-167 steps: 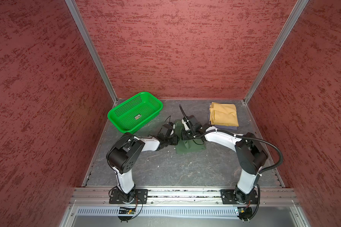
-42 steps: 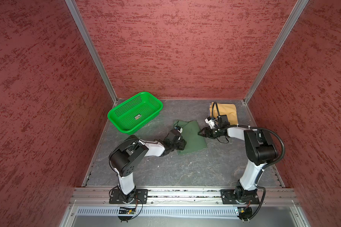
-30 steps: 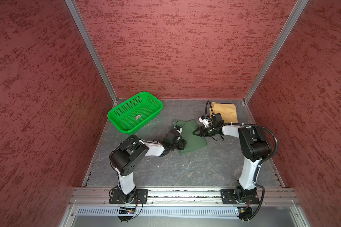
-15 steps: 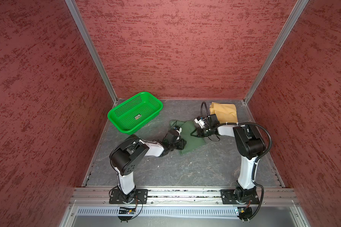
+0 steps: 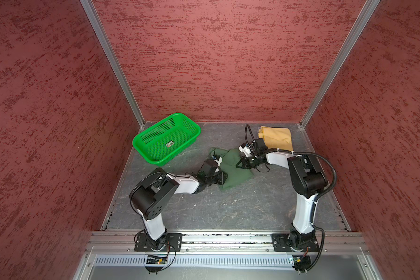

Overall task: Fold and stack skirts
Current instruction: Pick up the skirt from the center of the table, then place the skirt among several skirts.

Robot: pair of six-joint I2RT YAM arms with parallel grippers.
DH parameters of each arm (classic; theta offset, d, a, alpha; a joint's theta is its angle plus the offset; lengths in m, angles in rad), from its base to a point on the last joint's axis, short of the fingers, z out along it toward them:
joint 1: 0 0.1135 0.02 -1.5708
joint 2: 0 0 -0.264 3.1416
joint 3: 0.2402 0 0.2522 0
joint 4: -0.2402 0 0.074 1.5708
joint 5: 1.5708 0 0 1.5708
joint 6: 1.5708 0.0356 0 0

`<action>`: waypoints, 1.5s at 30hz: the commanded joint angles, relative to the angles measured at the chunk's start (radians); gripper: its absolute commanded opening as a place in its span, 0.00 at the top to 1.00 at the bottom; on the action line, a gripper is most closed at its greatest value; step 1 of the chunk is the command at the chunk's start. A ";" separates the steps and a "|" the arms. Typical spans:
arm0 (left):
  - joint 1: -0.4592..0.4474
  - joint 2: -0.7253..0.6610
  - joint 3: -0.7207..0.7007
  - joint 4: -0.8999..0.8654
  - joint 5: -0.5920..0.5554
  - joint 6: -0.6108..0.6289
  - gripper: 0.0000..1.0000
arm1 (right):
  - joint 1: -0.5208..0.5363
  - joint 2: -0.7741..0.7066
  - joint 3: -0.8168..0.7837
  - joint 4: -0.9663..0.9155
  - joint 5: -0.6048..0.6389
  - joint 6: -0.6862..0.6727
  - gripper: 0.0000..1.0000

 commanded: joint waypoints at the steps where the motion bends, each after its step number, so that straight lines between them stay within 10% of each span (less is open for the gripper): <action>1: 0.018 -0.090 -0.011 -0.054 -0.029 0.047 0.63 | 0.004 -0.083 0.085 -0.112 0.205 -0.063 1.00; 17: 0.068 -0.192 -0.068 -0.114 -0.091 0.068 0.62 | -0.105 -0.115 0.420 -0.295 0.471 -0.178 1.00; 45: 0.048 -0.100 0.003 -0.143 -0.062 0.064 0.62 | -0.509 0.022 0.580 -0.284 0.201 -0.206 1.00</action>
